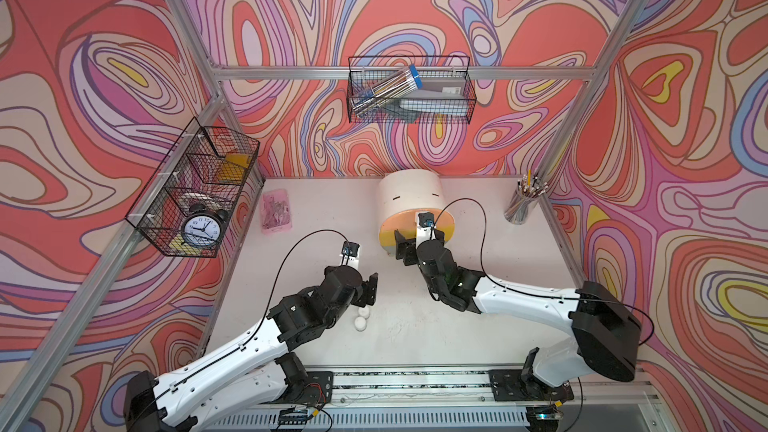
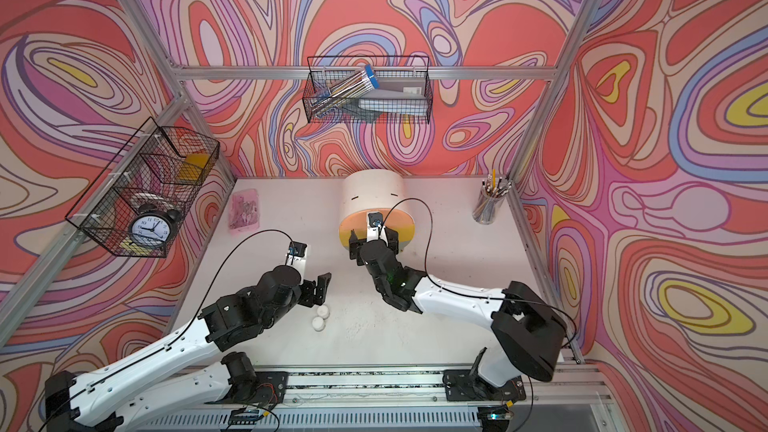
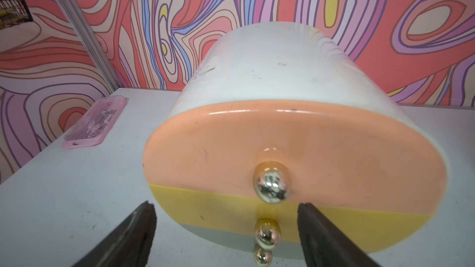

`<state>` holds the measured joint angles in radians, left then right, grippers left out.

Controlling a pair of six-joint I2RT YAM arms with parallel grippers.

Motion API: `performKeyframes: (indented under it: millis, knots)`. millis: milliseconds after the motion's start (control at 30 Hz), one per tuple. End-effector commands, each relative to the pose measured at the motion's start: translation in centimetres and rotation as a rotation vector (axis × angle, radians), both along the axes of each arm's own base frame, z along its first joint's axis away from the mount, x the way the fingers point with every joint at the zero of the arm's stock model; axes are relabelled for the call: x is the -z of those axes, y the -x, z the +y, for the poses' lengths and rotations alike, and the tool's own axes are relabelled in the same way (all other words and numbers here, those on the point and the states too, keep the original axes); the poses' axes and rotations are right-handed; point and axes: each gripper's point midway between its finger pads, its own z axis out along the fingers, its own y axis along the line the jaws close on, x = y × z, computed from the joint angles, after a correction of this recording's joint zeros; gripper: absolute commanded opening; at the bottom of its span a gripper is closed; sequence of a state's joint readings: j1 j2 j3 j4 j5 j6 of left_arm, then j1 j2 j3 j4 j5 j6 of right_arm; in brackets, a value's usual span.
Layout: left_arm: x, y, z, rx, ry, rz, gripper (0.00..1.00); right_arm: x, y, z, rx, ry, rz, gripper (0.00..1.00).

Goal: Put the paint cans in the drawer according to color
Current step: Close the drawer of the storage box, then open the drawer in the storage box.

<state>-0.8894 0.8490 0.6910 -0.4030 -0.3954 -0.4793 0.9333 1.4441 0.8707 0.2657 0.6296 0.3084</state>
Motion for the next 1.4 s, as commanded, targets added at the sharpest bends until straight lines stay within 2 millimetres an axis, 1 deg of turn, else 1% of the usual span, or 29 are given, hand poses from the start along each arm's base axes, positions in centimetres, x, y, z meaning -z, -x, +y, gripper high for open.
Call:
performKeyframes:
  millis: [0, 67, 133, 167, 267, 300, 367, 433, 500, 567, 667, 733, 800, 933, 1000, 1067, 1167, 1233, 1367]
  knots:
    - [0.0, -0.4, 0.2, -0.014, 0.005, -0.032, 0.90, 2.2, 1.8, -1.4, -0.021, 0.046, 0.120, 0.88]
    - [0.0, -0.6, 0.0, -0.012, 0.004, -0.037, 0.90, 2.7, 2.2, -1.9, -0.021, 0.073, 0.151, 0.86]
    - [0.1, -0.9, -0.5, -0.005, 0.004, -0.043, 0.90, 2.7, 2.4, -2.3, -0.013, 0.058, 0.136, 0.80]
    - [0.1, -1.0, -0.6, -0.002, 0.003, -0.047, 0.90, 2.6, 2.4, -2.5, -0.005, 0.048, 0.120, 0.78]
    - [0.1, -1.6, -1.4, 0.019, 0.004, -0.081, 0.90, 2.8, 2.3, -2.4, -0.033, 0.018, 0.021, 0.77]
    - [0.2, -1.7, -1.6, 0.025, 0.006, -0.089, 0.90, 2.6, 2.4, -2.3, -0.054, -0.019, -0.033, 0.77]
    - [0.3, -1.7, -1.9, 0.041, 0.008, -0.095, 0.90, 2.2, 2.7, -2.6, -0.086, -0.145, -0.074, 0.77]
    - [0.4, -1.6, -2.0, 0.053, 0.003, -0.093, 0.90, 1.9, 2.5, -3.9, -0.079, -0.334, -0.043, 0.77]
    - [0.7, -1.6, -1.9, 0.055, -0.007, -0.087, 0.90, 2.3, 2.2, -4.7, -0.059, -0.465, 0.012, 0.75]
    - [1.1, -1.5, -1.8, 0.058, -0.022, -0.085, 0.90, 3.0, 1.9, -5.0, -0.053, -0.563, 0.074, 0.73]
    - [1.5, -1.5, -1.6, 0.056, -0.040, -0.086, 0.90, 3.9, 1.7, -5.3, -0.037, -0.741, 0.161, 0.66]
    - [1.7, -1.5, -1.6, 0.059, -0.050, -0.086, 0.90, 4.9, 1.6, -5.5, -0.012, -0.849, 0.209, 0.65]
    - [1.8, -1.5, -1.5, 0.064, -0.058, -0.088, 0.90, 5.7, 1.4, -5.2, 0.001, -0.951, 0.253, 0.64]
    - [2.0, -1.5, -1.4, 0.068, -0.072, -0.099, 0.90, 6.2, 0.3, -4.2, -0.027, -1.051, 0.289, 0.64]
    - [2.1, -1.5, -1.4, 0.069, -0.074, -0.103, 0.90, 6.3, -0.4, -3.7, -0.044, -1.102, 0.293, 0.59]
    - [2.2, -1.5, -1.4, 0.071, -0.071, -0.106, 0.90, 6.6, -0.9, -3.3, -0.055, -1.135, 0.285, 0.54]
    - [2.4, -1.4, -1.4, 0.074, -0.070, -0.110, 0.90, 7.2, -1.5, -2.9, -0.061, -1.161, 0.275, 0.51]
    - [2.6, -1.4, -1.4, 0.078, -0.074, -0.108, 0.90, 7.4, -1.8, -2.7, -0.062, -1.176, 0.270, 0.51]
    - [2.7, -1.4, -1.4, 0.084, -0.080, -0.108, 0.90, 7.1, -2.1, -2.5, -0.066, -1.181, 0.256, 0.53]
